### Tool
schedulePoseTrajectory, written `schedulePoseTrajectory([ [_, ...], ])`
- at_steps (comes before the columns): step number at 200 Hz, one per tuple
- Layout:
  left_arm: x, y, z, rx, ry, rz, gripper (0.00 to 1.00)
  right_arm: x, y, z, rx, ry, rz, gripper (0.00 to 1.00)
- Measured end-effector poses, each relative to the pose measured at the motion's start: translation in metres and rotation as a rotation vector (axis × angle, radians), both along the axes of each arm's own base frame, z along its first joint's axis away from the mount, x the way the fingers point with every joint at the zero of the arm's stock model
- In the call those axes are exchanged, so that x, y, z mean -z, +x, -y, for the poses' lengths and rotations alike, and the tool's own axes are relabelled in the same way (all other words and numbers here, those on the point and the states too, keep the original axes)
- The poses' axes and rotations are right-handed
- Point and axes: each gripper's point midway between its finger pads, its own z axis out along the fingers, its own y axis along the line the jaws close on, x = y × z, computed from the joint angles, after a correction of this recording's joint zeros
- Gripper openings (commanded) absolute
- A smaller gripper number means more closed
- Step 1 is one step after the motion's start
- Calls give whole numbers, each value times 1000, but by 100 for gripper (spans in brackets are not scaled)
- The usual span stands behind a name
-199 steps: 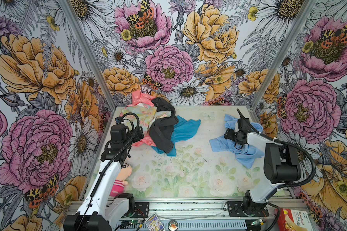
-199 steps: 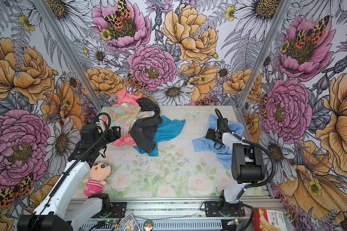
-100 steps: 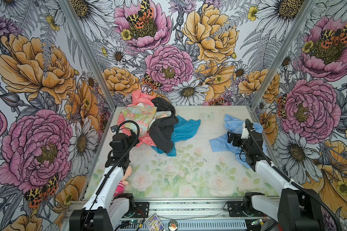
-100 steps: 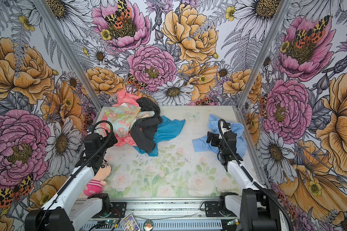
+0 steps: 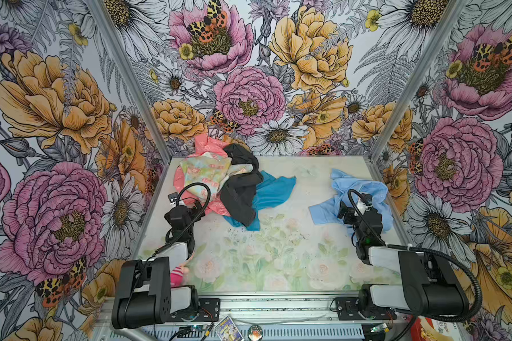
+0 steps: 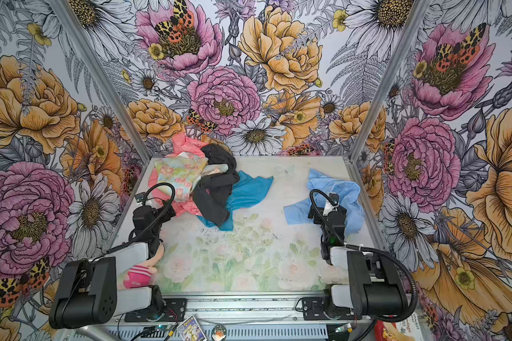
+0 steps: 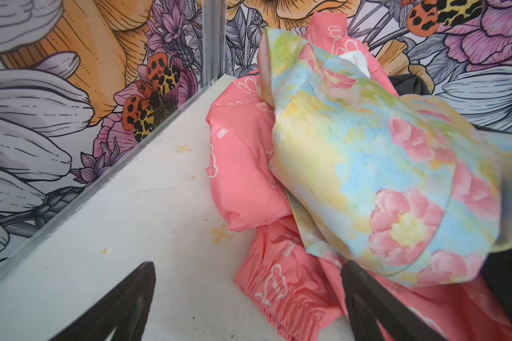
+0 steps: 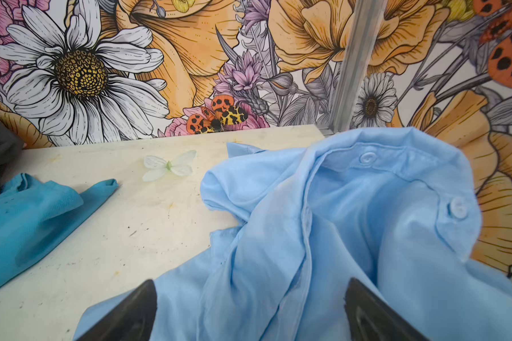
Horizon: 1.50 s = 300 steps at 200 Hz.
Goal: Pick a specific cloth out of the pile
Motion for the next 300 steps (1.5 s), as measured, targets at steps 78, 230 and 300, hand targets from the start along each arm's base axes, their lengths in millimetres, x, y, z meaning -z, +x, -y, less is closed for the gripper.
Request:
schedulePoseTrajectory([
  [78,-1,21,28,80,108,110,99,15,8,0,6,-32,9,100],
  [230,1,30,32,91,153,87,99,10,34,2,10,-39,-54,99],
  [300,1,30,32,91,153,87,99,12,34,0,1,-37,-61,100],
])
